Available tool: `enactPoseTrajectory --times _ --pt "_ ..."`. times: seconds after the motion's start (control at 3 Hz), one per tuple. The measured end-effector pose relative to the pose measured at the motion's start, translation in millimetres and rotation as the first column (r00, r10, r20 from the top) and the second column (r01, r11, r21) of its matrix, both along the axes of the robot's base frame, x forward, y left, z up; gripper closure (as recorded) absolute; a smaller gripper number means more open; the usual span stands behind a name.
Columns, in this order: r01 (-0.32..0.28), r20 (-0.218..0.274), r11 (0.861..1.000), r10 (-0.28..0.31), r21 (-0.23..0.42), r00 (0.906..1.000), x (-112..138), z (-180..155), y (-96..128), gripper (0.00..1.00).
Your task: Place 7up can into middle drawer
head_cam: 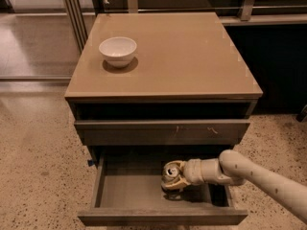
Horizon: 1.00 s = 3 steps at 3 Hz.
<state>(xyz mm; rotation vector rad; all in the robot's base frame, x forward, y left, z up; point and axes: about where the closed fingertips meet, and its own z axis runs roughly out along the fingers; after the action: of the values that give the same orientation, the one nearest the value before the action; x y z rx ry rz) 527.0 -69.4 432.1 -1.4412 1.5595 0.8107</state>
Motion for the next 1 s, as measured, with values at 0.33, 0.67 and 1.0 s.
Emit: enactPoseTrajectory --times 0.33,0.67,1.0 --pt "-0.030 0.011 0.998 0.031 -0.061 0.9995 7 -2 4 1.00" --pt "-0.064 0.009 0.989 0.066 -0.130 0.9978 4 -6 11 1.00" --pt "-0.056 0.003 0.990 0.057 -0.128 0.9984 -3 -10 12 1.00"
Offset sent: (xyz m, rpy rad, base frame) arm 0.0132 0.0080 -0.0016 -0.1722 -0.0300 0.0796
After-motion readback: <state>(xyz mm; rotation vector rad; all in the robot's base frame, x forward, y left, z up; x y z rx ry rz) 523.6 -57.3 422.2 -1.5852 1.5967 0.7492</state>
